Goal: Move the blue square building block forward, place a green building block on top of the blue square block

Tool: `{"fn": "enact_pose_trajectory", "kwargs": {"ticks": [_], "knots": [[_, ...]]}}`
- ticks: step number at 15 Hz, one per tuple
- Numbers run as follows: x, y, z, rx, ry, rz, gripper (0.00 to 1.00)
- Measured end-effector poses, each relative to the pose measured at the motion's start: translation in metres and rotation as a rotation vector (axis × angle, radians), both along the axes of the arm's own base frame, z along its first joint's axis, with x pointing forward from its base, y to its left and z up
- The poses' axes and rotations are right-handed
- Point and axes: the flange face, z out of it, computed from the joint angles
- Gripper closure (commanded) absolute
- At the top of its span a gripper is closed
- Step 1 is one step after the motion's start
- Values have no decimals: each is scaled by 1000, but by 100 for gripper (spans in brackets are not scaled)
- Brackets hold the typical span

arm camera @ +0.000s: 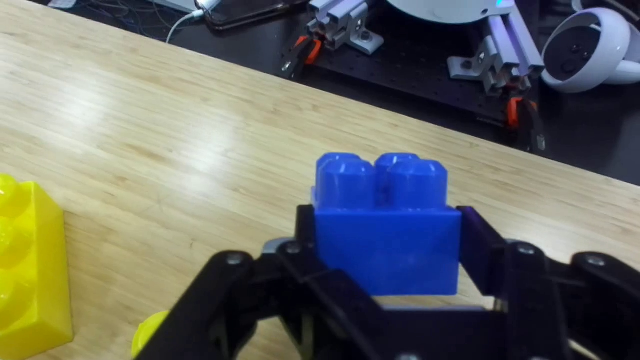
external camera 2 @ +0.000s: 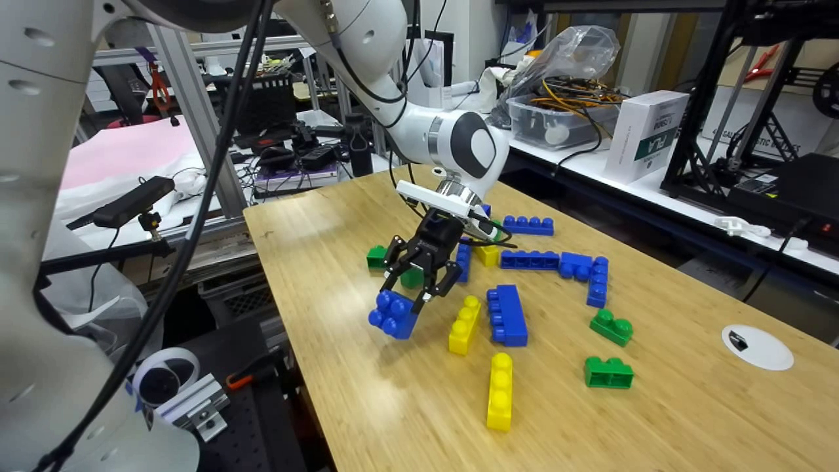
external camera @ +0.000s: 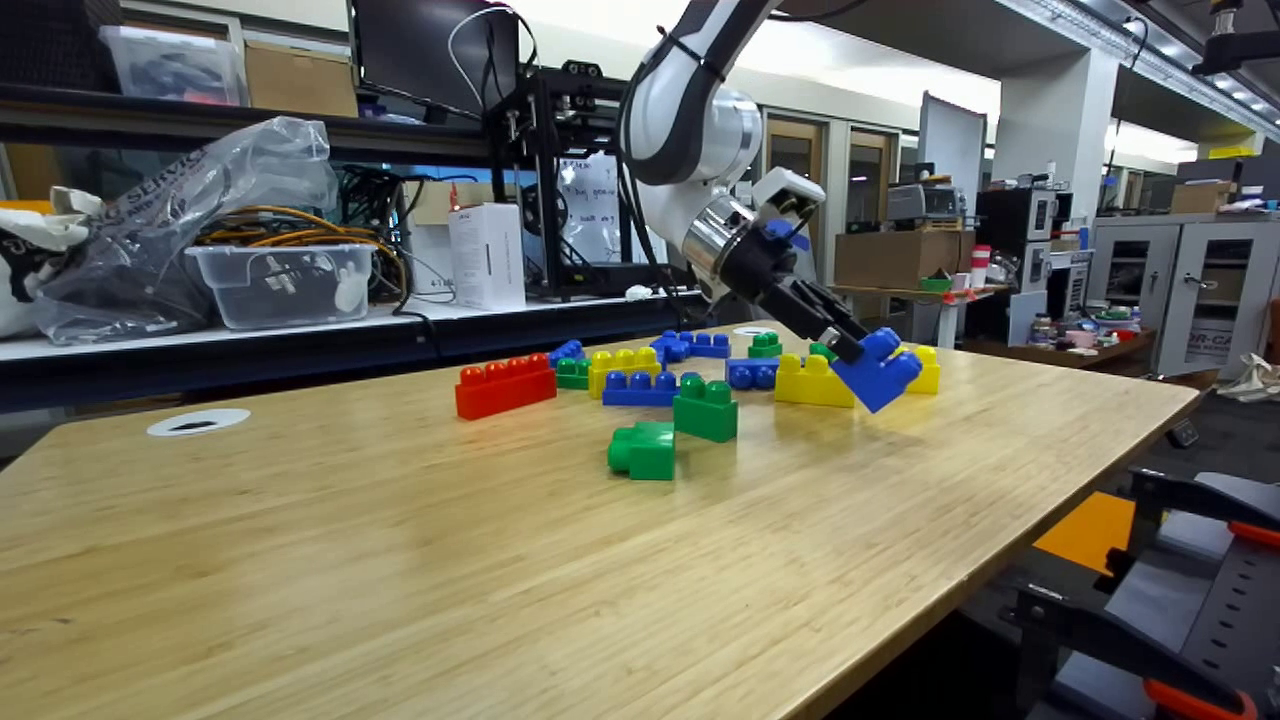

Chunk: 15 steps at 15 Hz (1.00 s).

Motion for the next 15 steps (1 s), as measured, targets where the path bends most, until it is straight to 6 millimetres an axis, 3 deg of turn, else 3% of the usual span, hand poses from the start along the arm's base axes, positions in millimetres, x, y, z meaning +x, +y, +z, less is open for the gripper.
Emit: {"fn": "enact_pose_trajectory", "kwargs": {"ticks": [9,15], "knots": [[1,-4,-22,-49,124,13,56],[3,9,-39,-59,157,45,56]]}}
